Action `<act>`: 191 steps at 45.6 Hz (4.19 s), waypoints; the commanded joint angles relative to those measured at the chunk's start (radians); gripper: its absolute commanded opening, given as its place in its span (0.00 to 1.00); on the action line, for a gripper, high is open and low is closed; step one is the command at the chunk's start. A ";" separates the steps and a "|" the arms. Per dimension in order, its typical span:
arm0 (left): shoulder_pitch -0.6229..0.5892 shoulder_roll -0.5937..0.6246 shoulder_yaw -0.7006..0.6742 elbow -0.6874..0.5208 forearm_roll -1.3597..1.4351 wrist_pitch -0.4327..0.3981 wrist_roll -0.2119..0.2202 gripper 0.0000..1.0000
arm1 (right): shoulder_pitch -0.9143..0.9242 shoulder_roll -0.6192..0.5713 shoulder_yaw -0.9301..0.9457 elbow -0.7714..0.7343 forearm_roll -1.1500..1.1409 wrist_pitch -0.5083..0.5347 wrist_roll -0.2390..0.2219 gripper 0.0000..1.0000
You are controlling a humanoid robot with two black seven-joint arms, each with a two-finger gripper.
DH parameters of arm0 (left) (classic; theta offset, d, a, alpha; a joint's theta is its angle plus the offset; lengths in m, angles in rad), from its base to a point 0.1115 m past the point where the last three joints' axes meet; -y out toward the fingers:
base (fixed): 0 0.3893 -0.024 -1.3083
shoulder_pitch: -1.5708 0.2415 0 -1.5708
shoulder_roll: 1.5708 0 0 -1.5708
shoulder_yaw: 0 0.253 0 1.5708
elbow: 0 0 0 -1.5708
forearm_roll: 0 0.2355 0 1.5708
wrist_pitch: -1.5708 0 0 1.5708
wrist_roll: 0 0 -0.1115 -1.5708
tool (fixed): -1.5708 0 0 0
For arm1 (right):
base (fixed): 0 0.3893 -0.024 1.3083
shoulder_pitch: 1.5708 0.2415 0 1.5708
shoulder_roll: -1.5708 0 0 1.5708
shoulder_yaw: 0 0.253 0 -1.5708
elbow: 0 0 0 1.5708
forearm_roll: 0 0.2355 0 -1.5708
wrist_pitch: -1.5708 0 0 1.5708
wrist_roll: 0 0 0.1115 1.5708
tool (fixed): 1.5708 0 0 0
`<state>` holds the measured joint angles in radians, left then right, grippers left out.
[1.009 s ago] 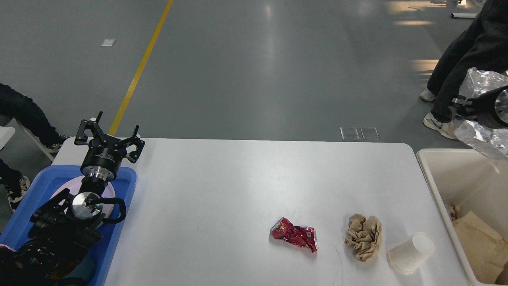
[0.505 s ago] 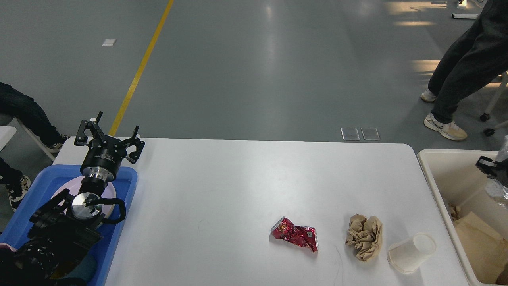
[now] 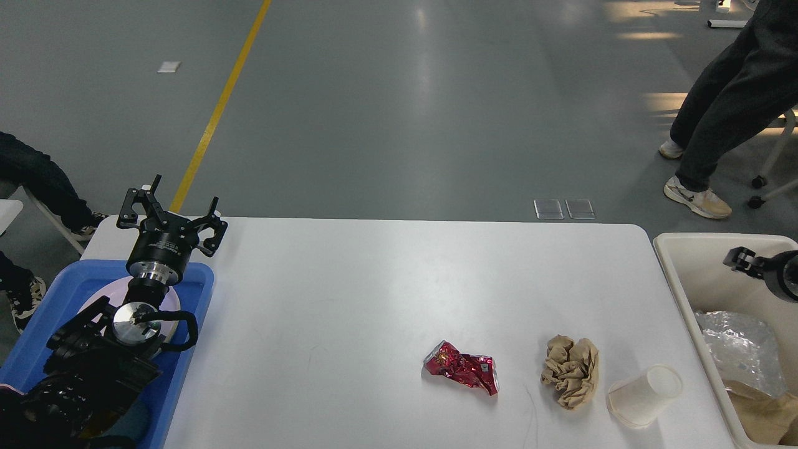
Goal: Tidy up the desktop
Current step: 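Lift the foil tray and drop it into the white bin, then move the right gripper down to the crumpled brown paper and grasp it, then lift the brown paper and drop it into the white bin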
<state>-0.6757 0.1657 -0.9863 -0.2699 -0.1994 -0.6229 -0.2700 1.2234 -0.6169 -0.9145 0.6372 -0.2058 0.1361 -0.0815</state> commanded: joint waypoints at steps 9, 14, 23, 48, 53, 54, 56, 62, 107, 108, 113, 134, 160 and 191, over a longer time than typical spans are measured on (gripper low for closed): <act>0.001 0.000 0.000 0.000 0.000 0.000 0.002 0.97 | 0.393 0.160 -0.204 0.251 -0.003 0.106 -0.001 1.00; -0.001 0.000 0.000 0.001 0.000 0.000 0.000 0.97 | 0.527 0.197 -0.208 0.334 -0.003 0.226 -0.001 1.00; -0.001 0.000 0.000 0.001 0.000 0.000 0.000 0.97 | 0.722 0.252 -0.208 0.455 -0.003 0.483 0.000 1.00; 0.001 0.000 0.000 0.000 0.000 0.000 0.000 0.97 | 0.641 0.210 -0.236 0.453 -0.010 0.686 -0.001 1.00; 0.001 0.000 0.000 0.001 0.000 0.000 0.000 0.97 | 0.558 0.177 -0.222 0.452 -0.010 0.671 -0.001 1.00; -0.001 0.000 0.000 0.001 0.000 0.000 0.000 0.97 | 0.541 0.174 -0.221 0.452 -0.009 0.663 -0.001 1.00; 0.001 0.000 0.000 0.001 0.000 0.000 0.000 0.97 | 0.510 0.172 -0.218 0.450 -0.007 0.640 -0.001 1.00; -0.001 0.000 0.000 0.001 0.000 0.000 0.000 0.97 | 0.426 0.175 -0.176 0.453 -0.003 0.568 -0.001 1.00; -0.001 0.000 0.000 0.000 0.000 0.000 0.000 0.97 | 0.137 0.299 -0.046 0.374 -0.009 0.313 -0.001 1.00; 0.001 0.000 0.000 0.000 0.000 0.002 0.000 0.97 | 0.133 0.299 -0.043 0.369 -0.007 0.312 -0.001 1.00; 0.001 0.000 0.000 0.000 0.000 0.000 0.000 0.97 | 0.111 0.307 -0.030 0.355 -0.006 0.298 -0.001 0.99; -0.001 0.000 0.000 0.000 0.000 0.000 0.000 0.97 | 0.099 0.328 -0.032 0.374 -0.053 0.212 -0.011 0.00; 0.001 0.000 0.000 0.000 0.000 0.000 0.000 0.97 | 0.261 0.310 -0.009 0.395 -0.049 0.298 -0.009 0.00; 0.001 0.000 0.000 0.000 0.000 0.000 0.000 0.97 | 0.783 -0.015 0.000 0.391 -0.052 0.473 -0.011 0.00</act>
<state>-0.6756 0.1657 -0.9863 -0.2697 -0.1994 -0.6228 -0.2698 2.0121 -0.6013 -0.9038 1.0591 -0.2511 0.6206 -0.0916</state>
